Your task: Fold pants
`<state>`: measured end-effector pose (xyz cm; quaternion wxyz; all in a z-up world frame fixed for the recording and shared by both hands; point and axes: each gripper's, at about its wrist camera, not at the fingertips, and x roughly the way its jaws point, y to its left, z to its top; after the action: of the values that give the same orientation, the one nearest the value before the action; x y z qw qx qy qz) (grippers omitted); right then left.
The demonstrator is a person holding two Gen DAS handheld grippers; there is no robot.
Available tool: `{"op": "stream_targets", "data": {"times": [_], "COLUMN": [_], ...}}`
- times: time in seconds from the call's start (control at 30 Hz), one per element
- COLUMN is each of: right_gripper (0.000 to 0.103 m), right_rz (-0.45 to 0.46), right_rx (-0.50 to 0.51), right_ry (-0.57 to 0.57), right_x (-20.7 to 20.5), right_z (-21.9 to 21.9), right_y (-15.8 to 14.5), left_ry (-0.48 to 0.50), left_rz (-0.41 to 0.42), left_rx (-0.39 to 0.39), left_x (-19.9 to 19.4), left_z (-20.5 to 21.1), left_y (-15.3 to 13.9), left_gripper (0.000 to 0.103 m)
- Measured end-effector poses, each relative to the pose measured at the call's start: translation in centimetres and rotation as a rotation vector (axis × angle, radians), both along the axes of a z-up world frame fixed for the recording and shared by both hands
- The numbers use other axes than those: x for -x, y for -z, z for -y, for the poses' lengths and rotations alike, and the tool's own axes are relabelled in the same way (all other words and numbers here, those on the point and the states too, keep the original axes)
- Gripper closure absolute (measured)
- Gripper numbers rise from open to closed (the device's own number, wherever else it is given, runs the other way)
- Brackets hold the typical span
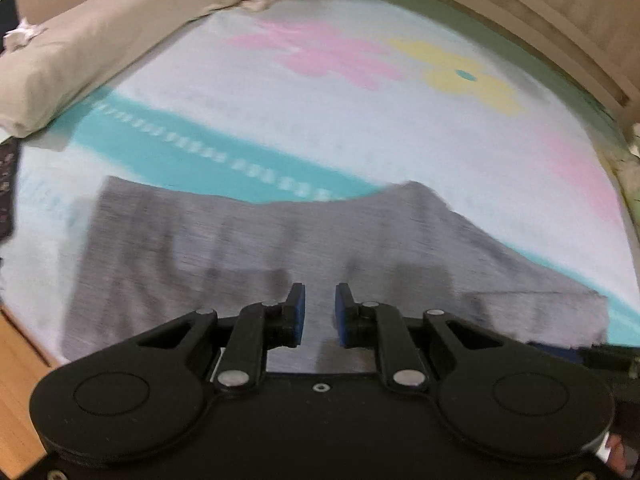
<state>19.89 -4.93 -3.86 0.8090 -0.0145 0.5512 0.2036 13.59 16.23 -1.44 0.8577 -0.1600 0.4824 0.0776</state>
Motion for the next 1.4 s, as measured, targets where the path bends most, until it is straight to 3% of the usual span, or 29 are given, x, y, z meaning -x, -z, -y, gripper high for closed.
{"op": "stream_targets", "data": {"times": [0.07,0.2,0.27,0.43,0.53,0.57,0.63,0.73,0.87,1.1,1.2,1.4], "right_gripper": [0.071,0.071,0.073,0.072,0.072,0.072,0.072,0.072,0.072,0.071,0.071,0.070], "right_rz": [-0.041,-0.102,-0.104,-0.092,-0.099,-0.099,-0.098,-0.096,-0.093,-0.086,-0.087,-0.083], "right_rx": [0.001,0.095,0.137,0.137,0.134,0.136,0.137,0.140,0.143,0.143,0.144,0.146], "right_ry": [-0.025,-0.060,-0.079,-0.097,-0.087,-0.088,-0.086,-0.087,-0.092,-0.106,-0.108,-0.110], "right_x": [0.1,0.2,0.2,-0.1,-0.1,-0.2,-0.2,-0.2,-0.2,-0.1,-0.1,0.0], "right_z": [-1.6,-3.4,-3.7,-3.8,-3.6,-3.7,-4.0,-3.8,-4.0,-3.8,-3.8,-4.0], "right_y": [0.7,3.4,4.7,4.6,4.6,4.7,5.0,4.6,4.6,4.5,4.5,4.4], "left_ry": [-0.019,-0.067,-0.091,-0.124,-0.193,-0.222,-0.263,-0.245,-0.190,-0.270,-0.244,-0.308], "left_rz": [-0.010,-0.032,-0.042,-0.017,0.002,0.004,-0.013,-0.051,-0.057,-0.076,-0.119,-0.096], "left_rx": [-0.002,0.047,0.058,0.056,0.119,0.157,0.249,0.339,0.277,0.261,0.340,0.449], "left_x": [0.3,1.5,1.7,2.6,3.2,3.4,3.6,3.6,3.5,4.6,4.8,5.6], "left_z": [-2.0,-6.0,-8.1,-12.2,-15.0,-15.9,-17.2,-17.2,-15.9,-17.6,-17.5,-19.1], "left_y": [0.2,0.7,1.2,1.2,1.8,2.4,3.9,5.7,6.0,6.0,7.8,8.6], "left_gripper": [0.080,0.080,0.080,0.080,0.077,0.069,0.067,0.067,0.064,0.064,0.064,0.061]}}
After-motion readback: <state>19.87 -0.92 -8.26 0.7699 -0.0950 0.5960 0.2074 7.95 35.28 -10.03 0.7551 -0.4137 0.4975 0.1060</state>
